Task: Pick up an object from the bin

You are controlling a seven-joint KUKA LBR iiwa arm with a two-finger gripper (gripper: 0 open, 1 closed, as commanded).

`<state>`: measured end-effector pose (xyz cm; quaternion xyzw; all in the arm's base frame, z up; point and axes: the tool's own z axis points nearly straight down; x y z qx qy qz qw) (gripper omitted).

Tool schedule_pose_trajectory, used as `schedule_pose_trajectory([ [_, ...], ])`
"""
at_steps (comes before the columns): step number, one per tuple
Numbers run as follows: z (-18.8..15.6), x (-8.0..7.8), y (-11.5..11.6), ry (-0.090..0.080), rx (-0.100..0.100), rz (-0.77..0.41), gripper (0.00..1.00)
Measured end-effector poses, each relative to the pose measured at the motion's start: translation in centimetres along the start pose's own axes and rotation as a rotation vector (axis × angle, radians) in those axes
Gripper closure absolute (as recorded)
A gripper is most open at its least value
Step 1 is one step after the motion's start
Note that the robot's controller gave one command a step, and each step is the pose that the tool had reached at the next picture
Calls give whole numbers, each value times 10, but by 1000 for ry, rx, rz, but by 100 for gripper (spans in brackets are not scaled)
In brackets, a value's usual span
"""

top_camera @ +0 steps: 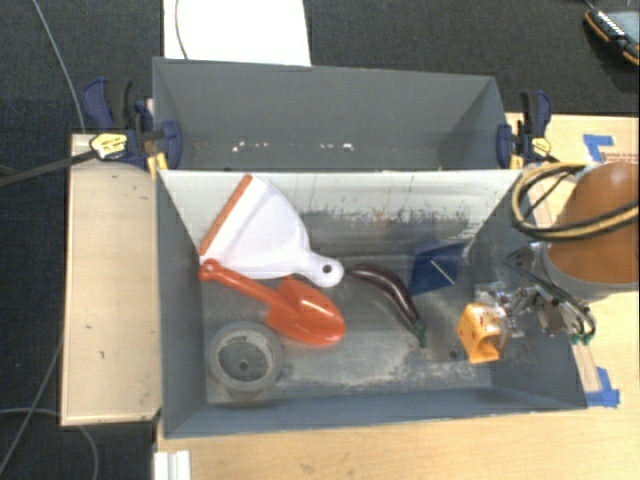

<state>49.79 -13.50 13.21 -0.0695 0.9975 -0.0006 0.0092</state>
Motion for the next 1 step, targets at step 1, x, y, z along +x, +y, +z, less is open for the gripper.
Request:
schedule_pose_trajectory([
  [1,-22,-1,0,-1,1,0,100],
])
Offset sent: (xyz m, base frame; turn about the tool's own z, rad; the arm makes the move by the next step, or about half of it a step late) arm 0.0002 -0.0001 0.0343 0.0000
